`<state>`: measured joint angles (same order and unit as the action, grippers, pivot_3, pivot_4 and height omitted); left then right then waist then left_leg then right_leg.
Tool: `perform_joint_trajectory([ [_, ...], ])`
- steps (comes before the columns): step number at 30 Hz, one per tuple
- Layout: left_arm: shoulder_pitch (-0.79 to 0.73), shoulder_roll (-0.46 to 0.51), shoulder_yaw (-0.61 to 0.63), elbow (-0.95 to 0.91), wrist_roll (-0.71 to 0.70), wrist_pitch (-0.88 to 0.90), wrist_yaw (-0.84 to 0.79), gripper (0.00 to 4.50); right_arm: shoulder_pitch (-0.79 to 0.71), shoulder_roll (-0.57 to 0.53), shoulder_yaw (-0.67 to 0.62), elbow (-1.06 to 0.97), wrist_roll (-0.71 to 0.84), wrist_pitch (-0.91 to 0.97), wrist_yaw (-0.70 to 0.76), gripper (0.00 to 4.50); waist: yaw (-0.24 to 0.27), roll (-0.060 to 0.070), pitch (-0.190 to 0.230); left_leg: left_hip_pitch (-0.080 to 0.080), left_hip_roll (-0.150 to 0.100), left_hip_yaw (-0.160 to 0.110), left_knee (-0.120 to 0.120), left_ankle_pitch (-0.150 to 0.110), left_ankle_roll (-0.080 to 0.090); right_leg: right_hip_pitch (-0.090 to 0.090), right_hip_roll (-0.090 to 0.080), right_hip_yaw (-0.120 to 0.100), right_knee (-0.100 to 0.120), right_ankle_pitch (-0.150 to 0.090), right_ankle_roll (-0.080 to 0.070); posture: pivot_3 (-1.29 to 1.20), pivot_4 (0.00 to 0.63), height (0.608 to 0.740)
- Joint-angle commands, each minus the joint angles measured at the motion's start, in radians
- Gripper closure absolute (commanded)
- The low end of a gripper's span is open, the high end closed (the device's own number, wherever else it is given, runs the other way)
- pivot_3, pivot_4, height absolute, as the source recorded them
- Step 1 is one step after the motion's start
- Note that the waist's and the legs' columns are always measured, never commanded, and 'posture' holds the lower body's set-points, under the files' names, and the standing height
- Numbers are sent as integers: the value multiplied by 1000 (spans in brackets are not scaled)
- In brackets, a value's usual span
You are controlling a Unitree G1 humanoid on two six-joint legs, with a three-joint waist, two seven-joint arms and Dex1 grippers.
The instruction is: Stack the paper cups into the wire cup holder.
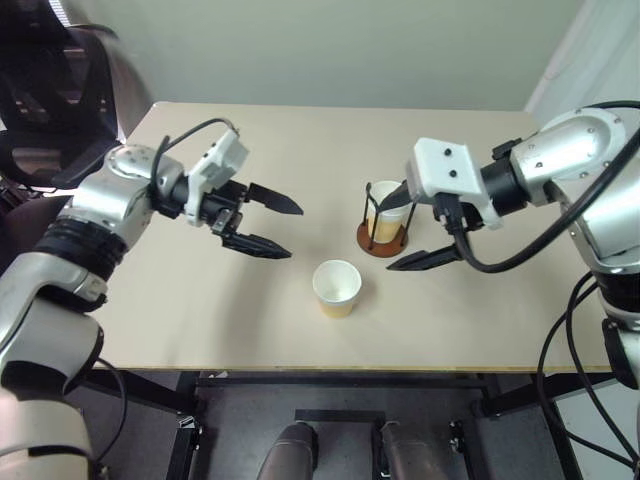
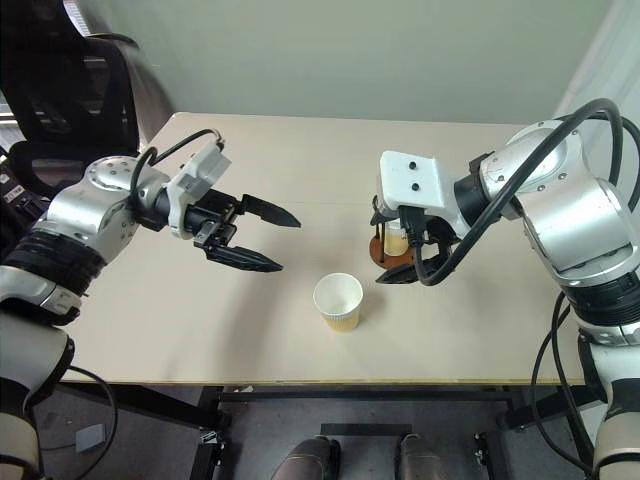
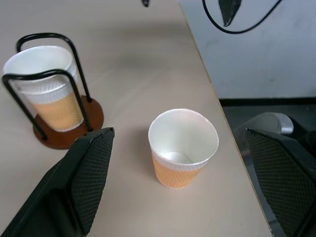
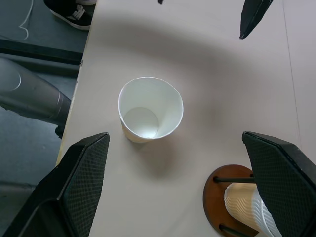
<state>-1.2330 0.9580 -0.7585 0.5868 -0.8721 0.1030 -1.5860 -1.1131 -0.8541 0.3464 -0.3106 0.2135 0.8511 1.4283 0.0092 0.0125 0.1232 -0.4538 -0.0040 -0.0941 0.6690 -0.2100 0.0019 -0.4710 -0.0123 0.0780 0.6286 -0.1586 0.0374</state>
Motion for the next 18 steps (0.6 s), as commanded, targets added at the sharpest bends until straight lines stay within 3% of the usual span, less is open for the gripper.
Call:
perform_joint_trajectory([
  [1,-43,-5,7,-33,-22,13,-28,0,-11,-21,-21,-31,13,1,-17,134,-1,0,0,0,0,0,0,0,0,0,0,0,0,0,0,0,150,740],
  [9,-65,-20,-2,1,-12,6,-28,0,6,-36,-16,-91,47,40,-30,134,-1,0,0,0,1,0,-1,0,0,0,0,0,0,0,1,0,150,740],
  [13,-79,-29,1,71,27,-14,-28,0,21,34,126,-101,-58,-66,-85,134,-6,0,0,1,1,0,-1,0,0,0,1,0,0,0,1,0,150,740],
  [18,-66,-15,6,117,63,-47,-28,0,-6,100,172,-47,-105,-110,-112,134,-8,0,0,1,1,0,0,0,0,-1,1,0,0,2,3,0,150,740],
])
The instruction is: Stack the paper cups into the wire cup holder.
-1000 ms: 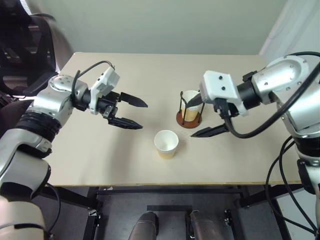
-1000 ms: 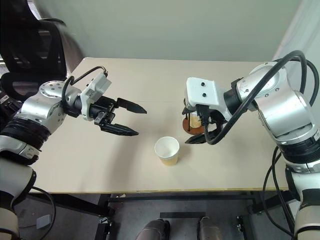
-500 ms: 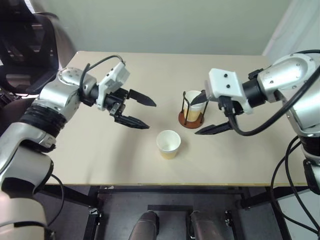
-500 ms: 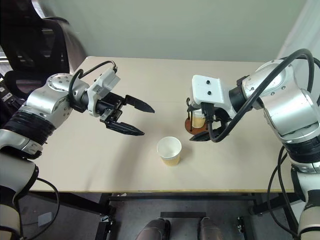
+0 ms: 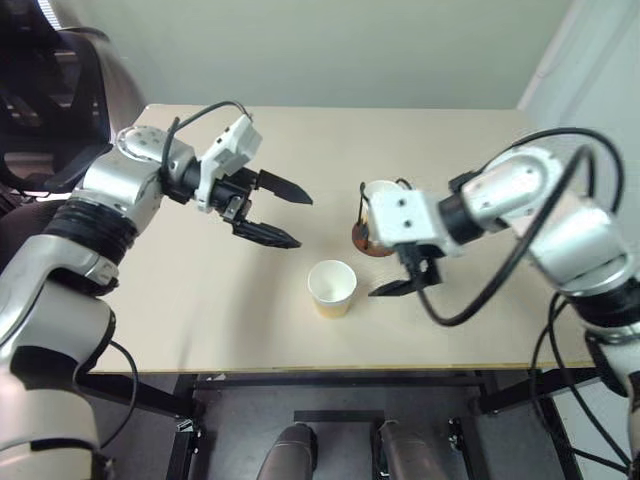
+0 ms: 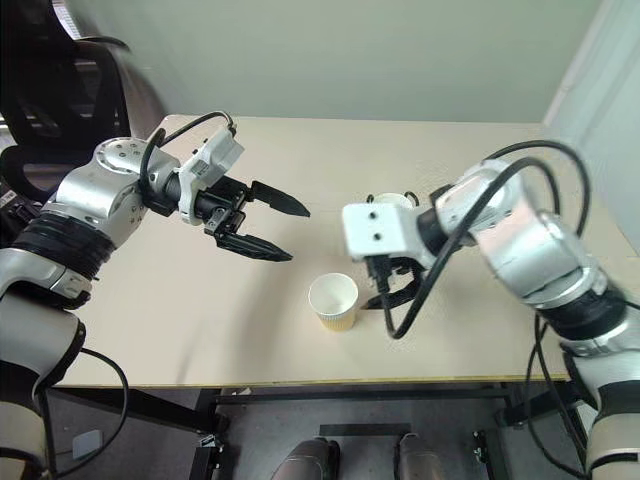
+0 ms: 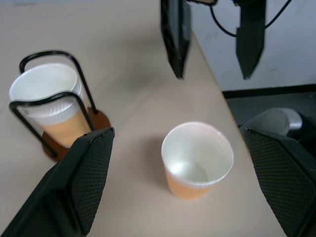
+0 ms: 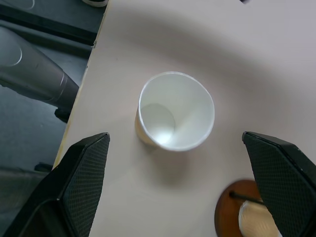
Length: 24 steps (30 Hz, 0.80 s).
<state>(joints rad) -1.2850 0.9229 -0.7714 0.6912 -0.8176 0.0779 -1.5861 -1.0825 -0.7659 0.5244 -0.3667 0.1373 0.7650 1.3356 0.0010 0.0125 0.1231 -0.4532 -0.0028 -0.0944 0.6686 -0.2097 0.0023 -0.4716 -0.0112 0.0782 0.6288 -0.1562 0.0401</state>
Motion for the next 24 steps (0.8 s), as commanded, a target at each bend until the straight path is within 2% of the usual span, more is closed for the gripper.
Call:
perform_joint_trajectory([
  [1,4,32,35,11,0,-29,-28,0,-41,34,-1,19,-33,-30,-29,134,0,0,0,-1,0,0,0,0,0,0,0,0,0,0,0,0,150,740],
  [6,71,83,53,-6,-2,-34,-28,0,-30,100,21,39,-46,-45,-44,134,0,0,0,-1,0,0,0,0,0,-1,0,0,-1,0,-1,0,150,740],
  [18,78,101,53,-1,-26,-29,-28,0,5,103,113,67,-133,-145,-13,134,4,-1,-1,-1,-1,0,0,0,0,-1,-1,0,0,0,-2,0,150,740],
  [24,100,139,28,-107,-92,-6,-28,0,24,108,137,93,-182,-205,-7,134,2,-1,-1,-2,-1,0,0,0,0,-1,-1,0,0,0,-2,0,150,740],
])
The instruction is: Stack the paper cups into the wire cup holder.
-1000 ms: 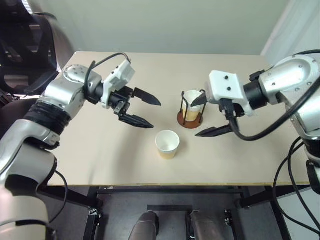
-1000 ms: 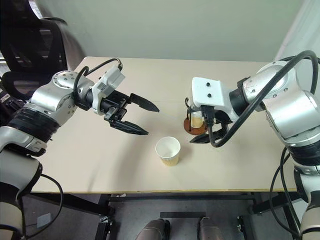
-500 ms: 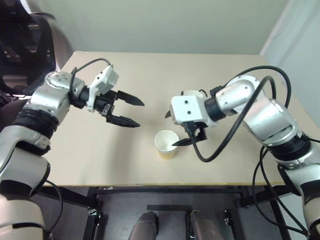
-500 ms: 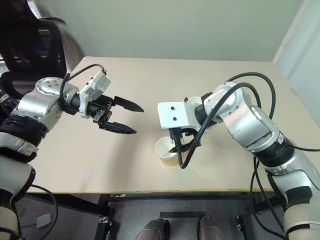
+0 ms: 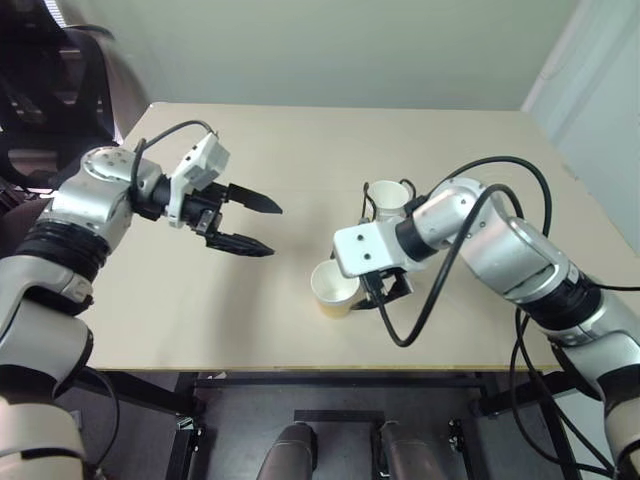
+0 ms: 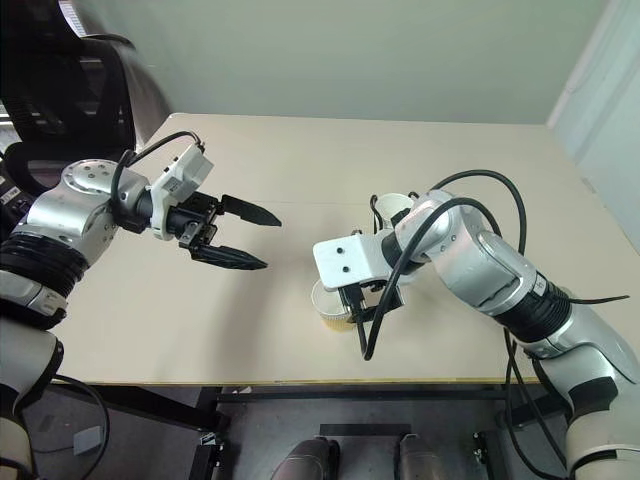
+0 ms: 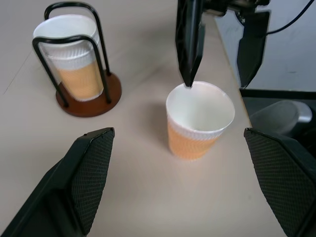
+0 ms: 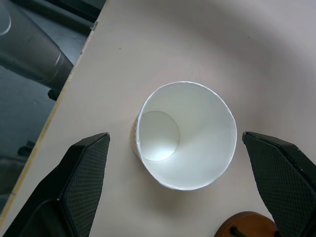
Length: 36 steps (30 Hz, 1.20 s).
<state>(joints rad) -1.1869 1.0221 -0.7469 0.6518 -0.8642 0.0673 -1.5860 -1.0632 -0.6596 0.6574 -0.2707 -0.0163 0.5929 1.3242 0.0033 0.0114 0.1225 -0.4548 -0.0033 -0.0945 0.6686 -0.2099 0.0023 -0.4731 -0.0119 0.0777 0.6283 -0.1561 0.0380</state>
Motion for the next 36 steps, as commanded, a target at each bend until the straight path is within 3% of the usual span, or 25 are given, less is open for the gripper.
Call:
perform_joint_trajectory([
  [1,7,52,-5,-88,-55,9,-28,0,8,3,5,1,-35,-40,6,134,-1,0,0,0,0,0,0,0,0,0,0,0,0,0,0,0,150,740],
  [5,29,95,-39,-154,-76,17,-28,0,19,16,11,11,-59,-62,5,134,-3,0,0,0,0,0,-1,0,0,0,0,0,0,0,0,0,150,740],
  [21,2,81,16,-157,-63,70,-28,0,67,44,32,53,-139,-166,50,134,-4,0,0,1,0,0,-1,0,-1,0,0,0,0,0,-1,0,150,740],
  [25,6,78,21,-155,-59,69,-28,0,79,57,43,57,-154,-180,64,987,-4,0,0,0,0,0,-1,0,-1,0,0,0,0,0,-1,0,150,740],
  [34,-5,54,14,-94,-34,27,-28,0,76,74,54,91,-190,-233,92,4198,-4,0,0,1,0,0,-1,0,-1,0,0,0,0,1,-1,0,150,740],
  [36,-17,45,13,-54,-17,3,-28,0,80,61,45,87,-190,-241,103,4445,-4,0,0,1,0,0,-1,0,-1,0,0,0,0,1,-1,0,150,740],
])
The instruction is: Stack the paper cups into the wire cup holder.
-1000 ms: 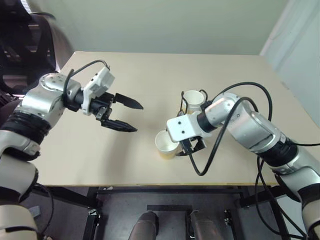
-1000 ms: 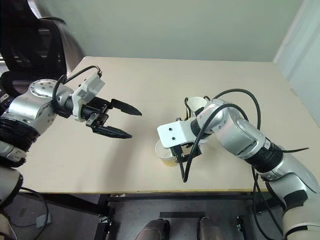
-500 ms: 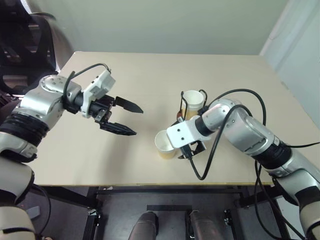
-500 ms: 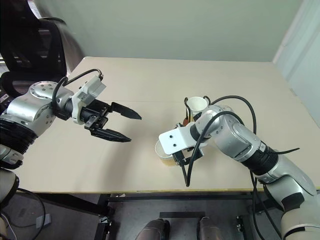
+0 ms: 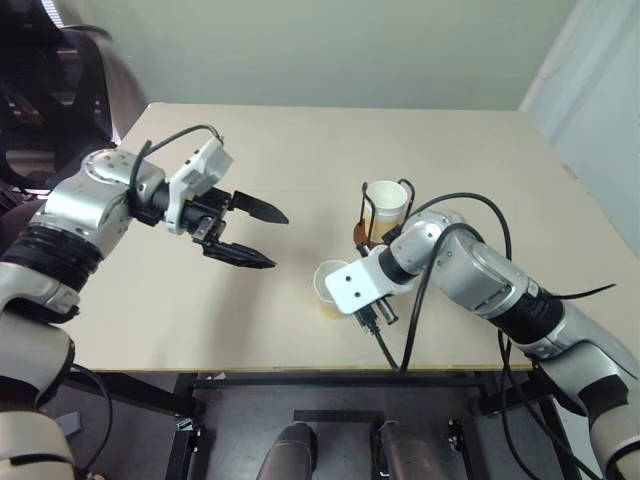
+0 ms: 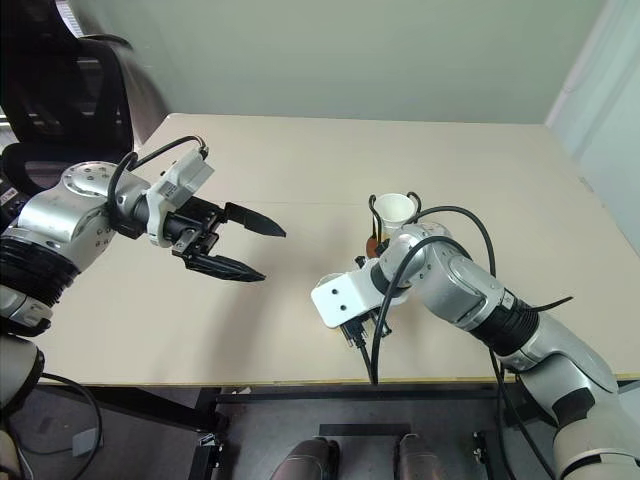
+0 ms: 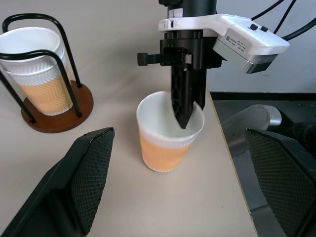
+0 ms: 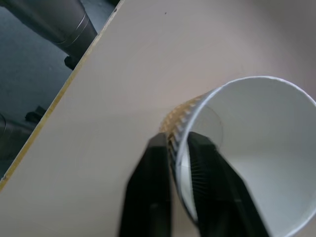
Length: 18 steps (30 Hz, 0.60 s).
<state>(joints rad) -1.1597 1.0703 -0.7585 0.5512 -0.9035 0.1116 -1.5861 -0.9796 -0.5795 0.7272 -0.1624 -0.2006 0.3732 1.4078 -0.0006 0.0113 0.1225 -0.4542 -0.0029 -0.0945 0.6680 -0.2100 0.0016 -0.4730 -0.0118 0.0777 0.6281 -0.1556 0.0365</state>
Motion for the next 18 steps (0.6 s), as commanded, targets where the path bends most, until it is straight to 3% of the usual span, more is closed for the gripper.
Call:
perform_joint_trajectory([
  [1,-60,-13,28,91,33,-55,-28,0,-1,-36,-36,-24,-3,-29,29,4445,1,0,0,0,0,0,0,0,0,0,0,0,0,0,0,0,150,740],
  [6,-110,-44,40,199,65,-97,-28,0,6,-109,-72,-35,5,-55,60,4445,2,0,0,-1,0,0,0,0,0,0,0,0,-1,0,0,0,150,740],
  [12,-117,-45,91,190,41,-41,-28,0,24,-209,-131,-87,35,-56,117,4445,3,0,0,-1,0,0,-1,0,0,0,0,0,-1,0,0,0,150,740],
  [18,-90,-43,135,176,43,-29,-28,0,21,-231,-142,-80,29,-79,143,4445,0,0,0,0,0,0,-1,0,0,0,0,0,-1,0,0,0,150,740],
])
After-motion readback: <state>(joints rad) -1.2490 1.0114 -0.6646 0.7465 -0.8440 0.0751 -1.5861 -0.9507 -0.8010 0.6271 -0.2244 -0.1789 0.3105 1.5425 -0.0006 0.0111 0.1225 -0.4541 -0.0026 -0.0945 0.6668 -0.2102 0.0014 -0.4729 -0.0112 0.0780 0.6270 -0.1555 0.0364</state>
